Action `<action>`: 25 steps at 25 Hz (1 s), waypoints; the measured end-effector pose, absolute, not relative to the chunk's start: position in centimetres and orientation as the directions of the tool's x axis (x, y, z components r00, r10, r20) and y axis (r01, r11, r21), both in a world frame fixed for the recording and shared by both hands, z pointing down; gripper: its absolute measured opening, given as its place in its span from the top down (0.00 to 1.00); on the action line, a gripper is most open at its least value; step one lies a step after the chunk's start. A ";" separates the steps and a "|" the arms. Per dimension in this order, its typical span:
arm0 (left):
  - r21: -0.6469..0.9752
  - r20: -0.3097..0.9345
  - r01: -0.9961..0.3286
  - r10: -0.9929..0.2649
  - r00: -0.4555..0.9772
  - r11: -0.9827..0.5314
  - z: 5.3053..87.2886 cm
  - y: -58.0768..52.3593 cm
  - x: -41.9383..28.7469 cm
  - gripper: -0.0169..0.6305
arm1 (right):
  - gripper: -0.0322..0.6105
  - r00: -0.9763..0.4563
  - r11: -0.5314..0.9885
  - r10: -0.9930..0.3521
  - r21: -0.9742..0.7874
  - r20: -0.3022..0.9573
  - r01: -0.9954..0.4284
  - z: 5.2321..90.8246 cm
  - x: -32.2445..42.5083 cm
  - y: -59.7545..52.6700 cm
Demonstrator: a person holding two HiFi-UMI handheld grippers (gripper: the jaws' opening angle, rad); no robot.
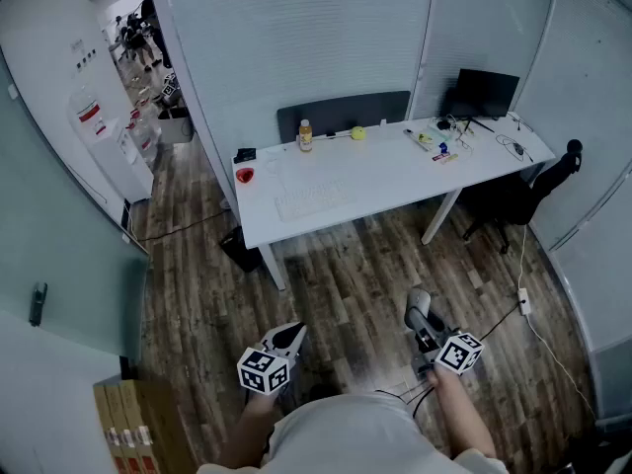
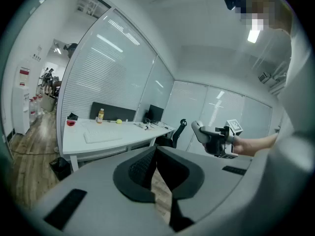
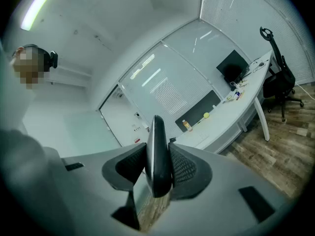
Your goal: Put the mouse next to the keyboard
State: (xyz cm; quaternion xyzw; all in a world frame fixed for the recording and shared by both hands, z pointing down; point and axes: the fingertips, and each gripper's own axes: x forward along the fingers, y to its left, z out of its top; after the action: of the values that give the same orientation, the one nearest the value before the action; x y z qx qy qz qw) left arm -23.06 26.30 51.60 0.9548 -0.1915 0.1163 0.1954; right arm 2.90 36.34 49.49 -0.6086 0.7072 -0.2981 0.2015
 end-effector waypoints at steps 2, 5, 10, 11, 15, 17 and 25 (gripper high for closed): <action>0.331 0.298 -0.411 -0.319 0.900 -0.849 51.8 26.2 -23.2 0.94 | 0.71 -0.177 0.080 -0.981 -0.669 0.078 -0.739 49.5 2.7 36.3; 0.333 0.298 -0.408 -0.316 0.901 -0.850 51.8 26.1 -23.3 0.95 | 0.71 -0.173 0.081 -0.983 -0.673 0.070 -0.735 49.3 2.7 36.2; 0.338 0.296 -0.394 -0.301 0.906 -0.855 51.9 25.9 -23.6 0.95 | 0.71 -0.159 0.070 -0.985 -0.679 0.069 -0.731 49.3 2.3 36.2; 0.339 0.296 -0.392 -0.298 0.907 -0.855 52.0 25.8 -23.7 0.95 | 0.71 -0.156 0.067 -0.985 -0.676 0.072 -0.734 49.3 2.2 36.3; 0.342 0.300 -0.382 -0.285 0.910 -0.859 52.2 25.5 -24.2 0.94 | 0.71 -0.140 0.048 -0.987 -0.666 0.085 -0.745 49.5 1.6 36.3; 0.342 0.299 -0.374 -0.278 0.913 -0.862 52.2 25.3 -24.4 0.94 | 0.71 -0.128 0.038 -0.988 -0.673 0.085 -0.739 49.7 1.4 36.4; 0.339 0.303 -0.363 -0.265 0.916 -0.868 52.7 24.0 -25.9 0.95 | 0.71 -0.104 0.019 -0.991 -0.674 0.086 -0.739 50.3 0.0 35.8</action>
State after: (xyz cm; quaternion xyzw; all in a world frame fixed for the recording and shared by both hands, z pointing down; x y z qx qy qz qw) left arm -25.85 23.96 52.69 0.9584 -0.1637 0.1242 0.1982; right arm 0.02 35.78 50.33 -0.6345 0.6815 -0.2963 0.2126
